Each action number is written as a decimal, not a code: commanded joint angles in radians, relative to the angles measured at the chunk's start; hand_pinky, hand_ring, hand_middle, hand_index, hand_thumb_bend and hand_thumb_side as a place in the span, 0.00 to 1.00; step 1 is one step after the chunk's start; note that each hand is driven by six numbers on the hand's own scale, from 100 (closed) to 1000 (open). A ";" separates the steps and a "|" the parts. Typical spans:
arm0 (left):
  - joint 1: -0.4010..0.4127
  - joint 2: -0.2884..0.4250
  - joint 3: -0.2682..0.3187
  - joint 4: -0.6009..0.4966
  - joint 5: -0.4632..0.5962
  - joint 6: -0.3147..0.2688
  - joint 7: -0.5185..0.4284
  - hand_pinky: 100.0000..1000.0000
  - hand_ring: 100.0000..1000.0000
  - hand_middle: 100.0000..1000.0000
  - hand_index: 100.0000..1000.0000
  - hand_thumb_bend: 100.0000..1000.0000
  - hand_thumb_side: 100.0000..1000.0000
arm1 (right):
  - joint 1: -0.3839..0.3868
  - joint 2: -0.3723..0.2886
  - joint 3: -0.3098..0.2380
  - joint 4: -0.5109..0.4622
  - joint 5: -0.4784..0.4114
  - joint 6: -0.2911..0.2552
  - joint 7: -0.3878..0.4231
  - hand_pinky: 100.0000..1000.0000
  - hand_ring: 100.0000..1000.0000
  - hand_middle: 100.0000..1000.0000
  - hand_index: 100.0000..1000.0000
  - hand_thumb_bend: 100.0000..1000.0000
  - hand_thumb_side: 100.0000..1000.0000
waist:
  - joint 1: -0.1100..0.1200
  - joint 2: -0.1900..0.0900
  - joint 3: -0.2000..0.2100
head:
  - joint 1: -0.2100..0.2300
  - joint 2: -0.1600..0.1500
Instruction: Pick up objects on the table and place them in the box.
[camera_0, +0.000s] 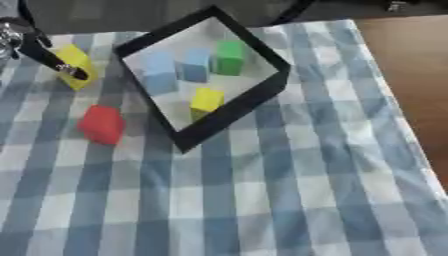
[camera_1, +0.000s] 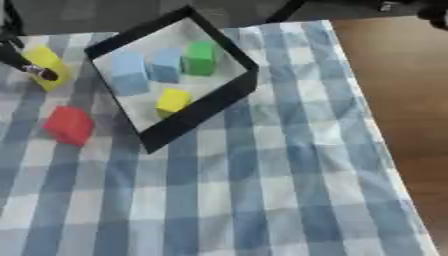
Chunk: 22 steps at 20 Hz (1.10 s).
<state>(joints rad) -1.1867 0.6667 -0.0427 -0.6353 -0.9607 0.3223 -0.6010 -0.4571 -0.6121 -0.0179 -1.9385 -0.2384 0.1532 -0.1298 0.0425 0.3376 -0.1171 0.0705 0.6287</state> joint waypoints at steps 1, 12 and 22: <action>-0.015 0.020 0.016 -0.009 0.015 0.009 0.026 0.85 0.88 0.81 0.89 0.83 0.37 | -0.009 -0.029 -0.012 -0.011 0.009 0.000 -0.004 0.88 0.74 0.66 0.72 0.00 0.49 | 0.005 -0.002 -0.003 | 0.008 -0.018; -0.013 0.012 0.023 0.000 0.080 0.005 0.055 0.82 0.83 0.73 0.84 0.68 0.31 | -0.009 -0.028 -0.014 -0.010 0.025 0.005 -0.007 0.88 0.73 0.66 0.71 0.00 0.50 | 0.008 0.020 -0.007 | 0.015 -0.027; -0.013 0.007 0.022 0.003 0.095 0.018 0.087 0.75 0.73 0.64 0.75 0.15 0.02 | -0.006 -0.026 -0.013 -0.007 0.029 0.005 -0.006 0.88 0.73 0.66 0.71 0.00 0.50 | 0.008 0.020 -0.010 | 0.015 -0.022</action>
<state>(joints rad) -1.1815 0.6497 -0.0258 -0.6232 -0.8676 0.3376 -0.5235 -0.4566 -0.6120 -0.0183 -1.9384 -0.2148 0.1585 -0.1334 0.0425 0.3616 -0.1257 0.0829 0.6126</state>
